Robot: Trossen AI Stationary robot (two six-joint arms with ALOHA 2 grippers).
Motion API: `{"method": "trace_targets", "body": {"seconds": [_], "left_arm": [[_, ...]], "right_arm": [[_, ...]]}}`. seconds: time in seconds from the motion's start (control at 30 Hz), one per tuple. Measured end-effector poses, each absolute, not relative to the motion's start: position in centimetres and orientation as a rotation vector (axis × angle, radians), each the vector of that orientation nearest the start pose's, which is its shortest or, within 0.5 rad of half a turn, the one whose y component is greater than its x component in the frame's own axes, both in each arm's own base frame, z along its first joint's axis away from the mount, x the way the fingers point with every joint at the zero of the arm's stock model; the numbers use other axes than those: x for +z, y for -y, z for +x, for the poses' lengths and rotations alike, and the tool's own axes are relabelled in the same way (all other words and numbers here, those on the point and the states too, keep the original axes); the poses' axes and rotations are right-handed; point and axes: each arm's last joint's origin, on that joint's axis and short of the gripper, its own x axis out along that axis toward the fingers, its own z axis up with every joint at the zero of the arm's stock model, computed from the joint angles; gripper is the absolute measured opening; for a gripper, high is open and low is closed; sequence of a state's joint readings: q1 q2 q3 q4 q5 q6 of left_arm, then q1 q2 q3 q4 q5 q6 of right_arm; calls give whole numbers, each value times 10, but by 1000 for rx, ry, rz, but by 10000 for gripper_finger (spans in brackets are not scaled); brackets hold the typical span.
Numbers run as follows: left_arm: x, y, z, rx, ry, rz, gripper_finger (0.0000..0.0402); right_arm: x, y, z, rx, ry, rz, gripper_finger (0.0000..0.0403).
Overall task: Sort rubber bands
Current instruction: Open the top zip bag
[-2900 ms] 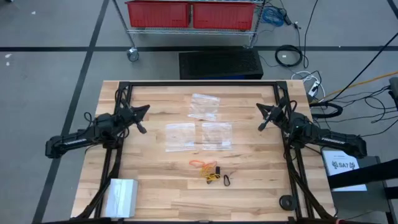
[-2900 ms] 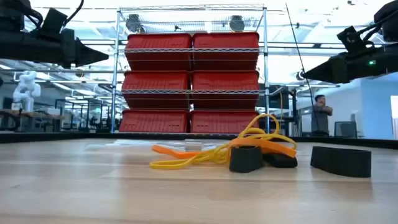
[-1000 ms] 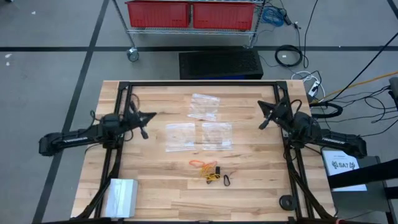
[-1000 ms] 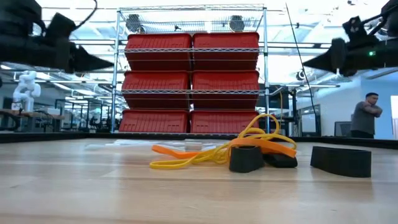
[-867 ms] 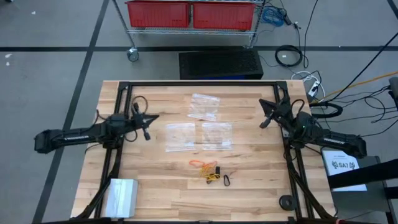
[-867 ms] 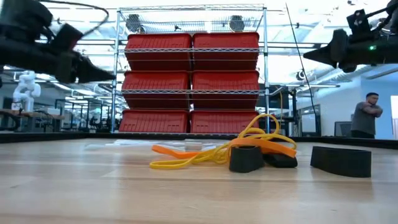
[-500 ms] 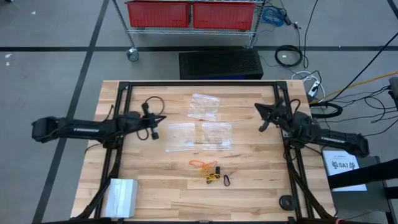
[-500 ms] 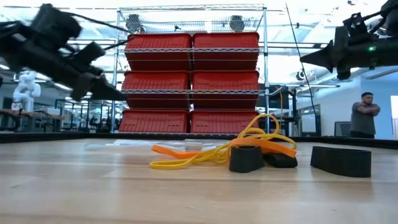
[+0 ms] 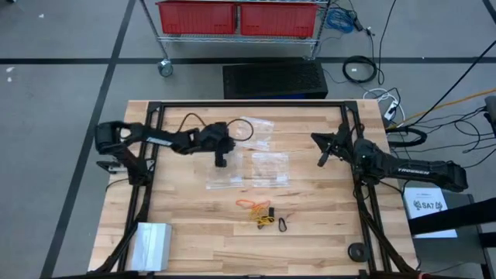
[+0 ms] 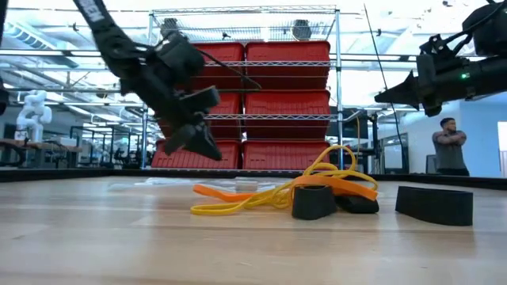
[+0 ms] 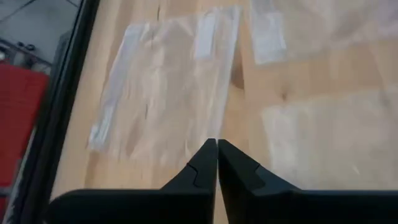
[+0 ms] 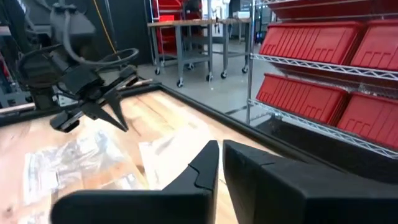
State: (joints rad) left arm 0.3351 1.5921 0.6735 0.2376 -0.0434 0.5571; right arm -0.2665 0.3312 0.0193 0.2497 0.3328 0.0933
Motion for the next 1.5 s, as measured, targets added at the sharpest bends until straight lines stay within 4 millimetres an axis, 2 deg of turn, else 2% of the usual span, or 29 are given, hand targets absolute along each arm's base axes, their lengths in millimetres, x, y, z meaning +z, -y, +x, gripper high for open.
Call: {"method": "trace_targets", "body": {"seconds": [0.17, 0.33, 0.47, 0.63, 0.77, 0.97, 1.1, 1.3, 1.5], "left_arm": [[145, -112, 291, 142, -826, 403, 77], [129, -116, 295, 91, -940, 405, 118], [124, -122, 300, 128, -968, 474, 129], [119, -128, 301, 128, -984, 463, 130], [111, -128, 302, 89, -992, 440, 109], [107, -127, 303, 76, -998, 437, 15], [117, -125, 302, 82, -975, 446, 6], [143, -120, 297, 65, -891, 421, 3], [165, -118, 295, 99, -800, 374, 2]], "right_arm": [[163, 40, 111, -602, -55, 88, 49], [164, 40, 112, -603, -51, 87, 66], [166, 41, 112, -606, -34, 63, 70], [165, 41, 112, -608, -33, 92, 71], [165, 41, 112, -605, -35, 105, 71], [166, 41, 112, -604, -18, 118, 71], [167, 40, 112, -595, 3, 137, 70], [176, 38, 115, -486, 91, 142, 71], [181, 40, 124, -470, 30, 136, 71]]}}
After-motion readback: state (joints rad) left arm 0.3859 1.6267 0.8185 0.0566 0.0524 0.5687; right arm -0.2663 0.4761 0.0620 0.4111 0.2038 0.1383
